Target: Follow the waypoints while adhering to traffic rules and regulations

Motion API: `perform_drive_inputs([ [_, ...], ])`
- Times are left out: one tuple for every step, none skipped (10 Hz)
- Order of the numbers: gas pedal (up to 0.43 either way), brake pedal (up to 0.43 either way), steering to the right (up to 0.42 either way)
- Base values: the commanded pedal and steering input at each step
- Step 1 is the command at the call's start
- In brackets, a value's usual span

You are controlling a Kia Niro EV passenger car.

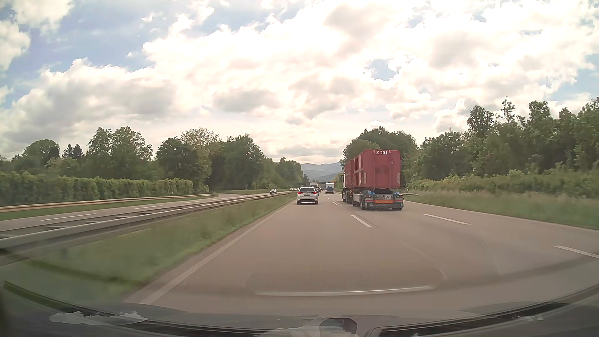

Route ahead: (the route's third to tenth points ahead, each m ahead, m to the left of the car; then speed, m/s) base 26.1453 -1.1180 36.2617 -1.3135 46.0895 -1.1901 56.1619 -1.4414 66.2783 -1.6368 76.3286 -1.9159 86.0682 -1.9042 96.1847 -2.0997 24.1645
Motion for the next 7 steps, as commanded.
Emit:
perform_drive_inputs([
  [0.138,0.000,0.002],
  [0.138,0.000,0.002],
  [0.138,0.000,0.002],
  [0.138,0.000,0.002],
  [0.138,0.000,0.002],
  [0.138,0.000,0.002],
  [0.138,0.000,0.002],
])
